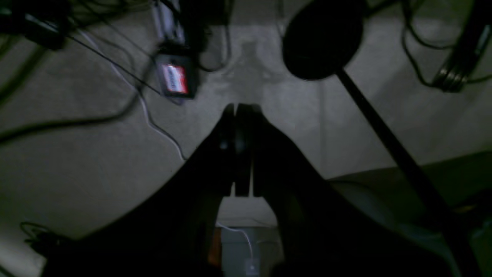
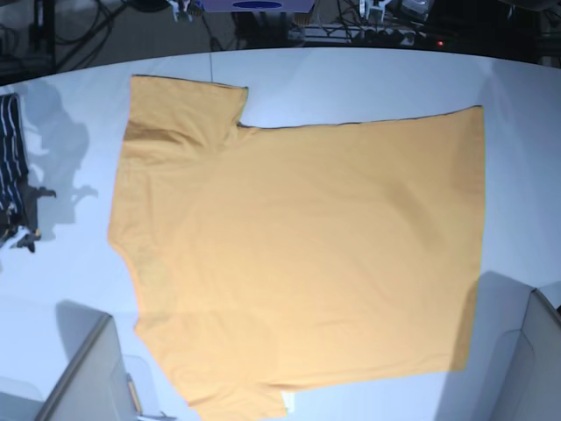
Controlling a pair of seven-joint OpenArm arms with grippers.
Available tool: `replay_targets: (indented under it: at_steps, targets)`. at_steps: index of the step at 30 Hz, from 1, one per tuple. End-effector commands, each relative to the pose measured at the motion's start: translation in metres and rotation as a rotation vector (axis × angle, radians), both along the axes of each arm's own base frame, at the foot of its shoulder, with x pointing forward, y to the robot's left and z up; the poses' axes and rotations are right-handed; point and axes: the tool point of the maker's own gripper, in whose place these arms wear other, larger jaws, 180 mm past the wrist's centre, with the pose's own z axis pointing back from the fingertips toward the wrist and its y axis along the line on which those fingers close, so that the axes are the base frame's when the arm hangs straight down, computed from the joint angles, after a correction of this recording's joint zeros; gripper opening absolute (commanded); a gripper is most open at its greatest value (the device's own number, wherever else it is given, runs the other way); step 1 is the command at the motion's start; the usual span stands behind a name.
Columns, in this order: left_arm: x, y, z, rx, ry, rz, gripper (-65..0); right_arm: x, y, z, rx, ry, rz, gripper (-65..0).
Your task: Fold the T-shirt properly
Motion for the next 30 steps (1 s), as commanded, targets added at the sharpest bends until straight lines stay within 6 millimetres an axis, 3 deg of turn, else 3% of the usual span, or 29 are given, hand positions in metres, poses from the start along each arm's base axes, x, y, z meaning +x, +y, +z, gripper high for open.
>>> replay_targets:
  at_steps: [1,11,18,23,30]
  targets:
    - [-0.005,0.005,0.005,0.009,-0.011,-0.006,-65.0,-0.009,-0.001,0.004,-0.003,-0.002,-0.004,-65.0]
    - [-0.008,0.022,0.045,0.027,-0.119,-0.056,-65.0,-0.026,-0.024,0.037,-0.06,-0.089,-0.081,-65.0]
    - [-0.006,0.027,0.093,0.022,-0.21,-0.117,-65.0,-0.033,-0.028,0.076,-0.073,-0.078,-0.065,-65.0]
    - [0.001,0.016,0.136,-0.005,-0.289,-0.154,-65.0,-0.024,-0.022,0.112,-0.071,-0.085,-0.067,-65.0]
    - [0.033,-0.003,0.197,-0.053,-0.426,-0.199,-65.0,0.004,-0.021,0.168,-0.077,-0.178,-0.052,-65.0]
